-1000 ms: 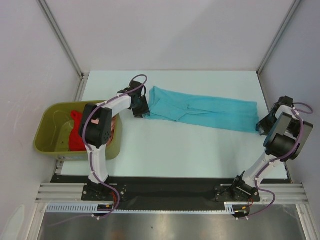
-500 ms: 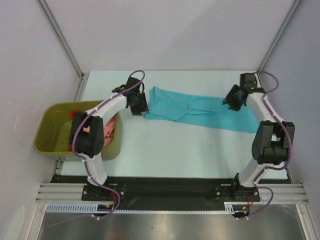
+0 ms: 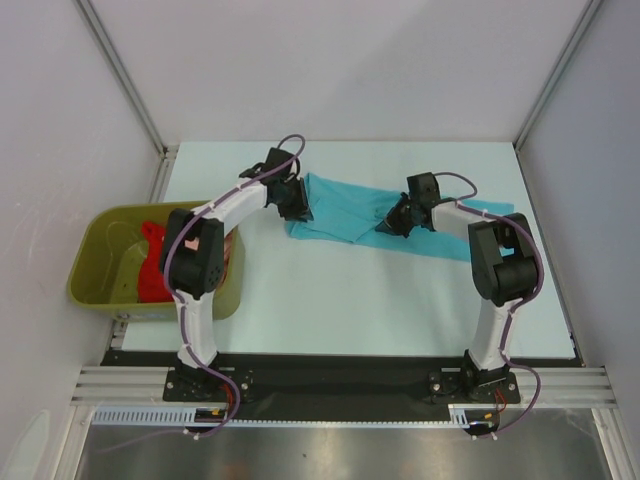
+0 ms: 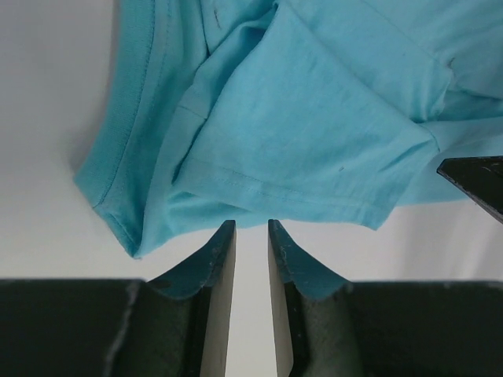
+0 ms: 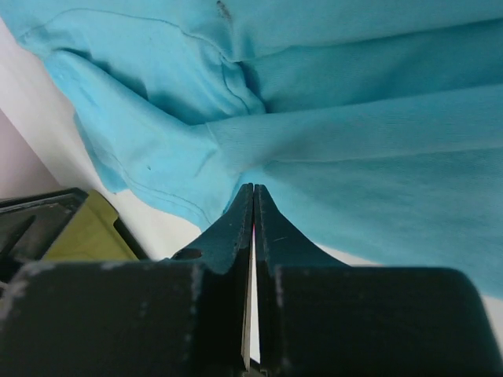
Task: Fold and stack the t-shirts
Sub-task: Fold the tshirt
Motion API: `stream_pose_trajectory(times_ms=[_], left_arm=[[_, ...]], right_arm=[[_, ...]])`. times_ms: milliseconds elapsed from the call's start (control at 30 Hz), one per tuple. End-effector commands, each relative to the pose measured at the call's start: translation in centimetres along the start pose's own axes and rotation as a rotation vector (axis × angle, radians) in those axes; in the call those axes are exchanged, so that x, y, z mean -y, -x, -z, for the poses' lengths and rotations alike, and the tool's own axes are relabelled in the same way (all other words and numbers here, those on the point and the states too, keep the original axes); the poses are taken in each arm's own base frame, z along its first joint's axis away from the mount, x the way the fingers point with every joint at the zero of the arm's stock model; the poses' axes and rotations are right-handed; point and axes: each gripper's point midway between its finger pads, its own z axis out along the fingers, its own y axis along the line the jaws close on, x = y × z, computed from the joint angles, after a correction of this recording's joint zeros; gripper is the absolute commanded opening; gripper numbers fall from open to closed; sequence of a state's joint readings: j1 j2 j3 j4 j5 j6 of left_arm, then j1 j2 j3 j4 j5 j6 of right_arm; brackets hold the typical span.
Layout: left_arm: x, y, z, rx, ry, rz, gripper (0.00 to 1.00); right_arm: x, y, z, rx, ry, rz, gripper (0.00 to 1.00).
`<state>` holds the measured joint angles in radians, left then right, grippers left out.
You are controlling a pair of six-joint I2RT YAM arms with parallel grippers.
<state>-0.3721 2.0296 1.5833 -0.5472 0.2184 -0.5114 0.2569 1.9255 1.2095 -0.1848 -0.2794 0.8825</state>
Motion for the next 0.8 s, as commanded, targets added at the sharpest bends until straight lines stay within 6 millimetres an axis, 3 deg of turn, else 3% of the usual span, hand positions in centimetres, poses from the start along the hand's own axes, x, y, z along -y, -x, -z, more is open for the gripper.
stream_pose_trajectory(times_ms=[0,433,767], left_arm=[[1.0,0.7,-0.2,0.015,-0.041,-0.031,0.28],[0.5,0.0,-1.7,-0.019,-0.038,-0.04,0.28],[0.7,-0.3,-1.7,-0.027,-0.053,-0.039,0.28]], right_arm=[[-2.3,0.2,-0.8,0.016,0.071,-0.01,0.0],[-1.8,0.5,-2.2,0.028,0.057,-0.013,0.0],[-2.6,3.5,-2.8,0.089,0.067,0.039,0.0]])
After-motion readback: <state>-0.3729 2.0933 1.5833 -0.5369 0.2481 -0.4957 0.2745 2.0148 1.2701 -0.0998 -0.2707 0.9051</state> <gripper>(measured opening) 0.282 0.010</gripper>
